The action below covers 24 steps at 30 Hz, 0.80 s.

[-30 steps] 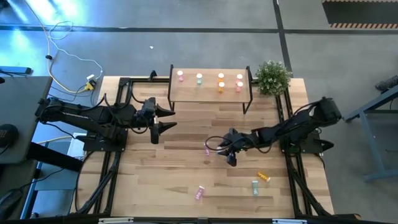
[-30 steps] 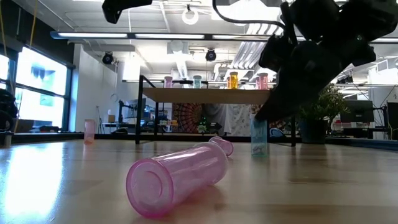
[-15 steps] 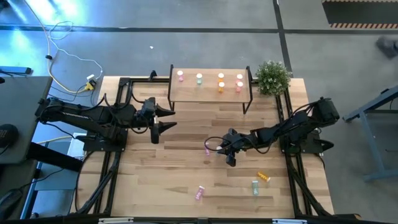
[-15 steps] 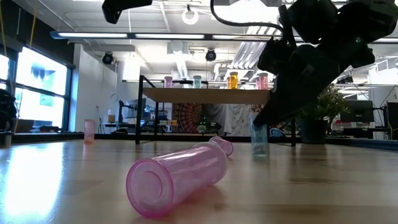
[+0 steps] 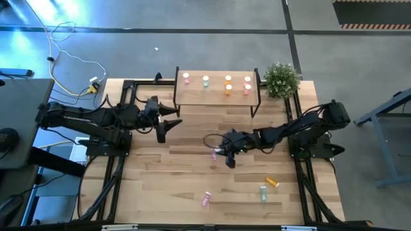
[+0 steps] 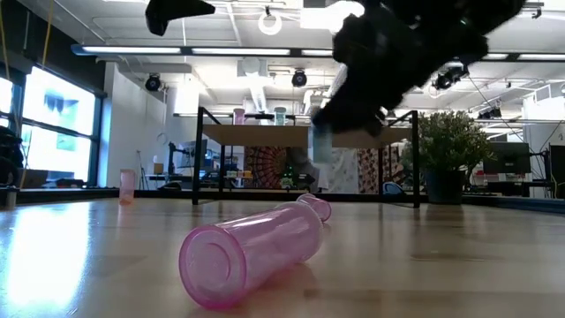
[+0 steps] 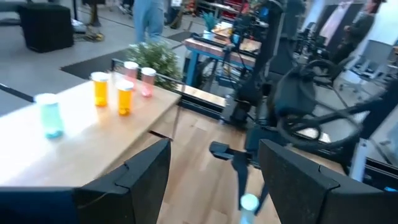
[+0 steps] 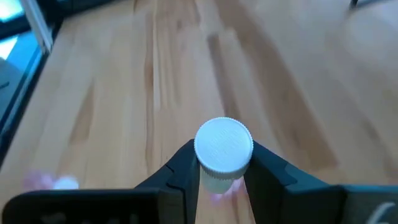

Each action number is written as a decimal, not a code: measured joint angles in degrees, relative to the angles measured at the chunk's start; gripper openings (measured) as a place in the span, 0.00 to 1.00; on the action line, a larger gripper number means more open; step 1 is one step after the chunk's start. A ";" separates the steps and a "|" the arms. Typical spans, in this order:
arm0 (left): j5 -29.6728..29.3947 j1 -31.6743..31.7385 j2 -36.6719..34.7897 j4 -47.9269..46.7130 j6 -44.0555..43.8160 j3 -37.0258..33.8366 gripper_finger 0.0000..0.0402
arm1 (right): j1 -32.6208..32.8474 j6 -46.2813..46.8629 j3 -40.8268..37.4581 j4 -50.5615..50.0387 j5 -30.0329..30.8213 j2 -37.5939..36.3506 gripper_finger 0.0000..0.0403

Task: Pick and place medicine bottles onto shelf by color
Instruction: Put the top blue pill bottle on the shelf aligned with the other blue pill bottle

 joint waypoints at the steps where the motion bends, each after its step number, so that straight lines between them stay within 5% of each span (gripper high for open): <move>1: 0.00 0.64 -0.17 0.00 0.51 0.00 0.58 | -0.69 -0.27 1.16 -0.39 -0.02 0.00 0.23; 24: 2.03 8.50 -1.20 0.03 7.44 0.01 0.58 | -22.46 -15.76 27.65 -14.96 4.30 -0.04 0.23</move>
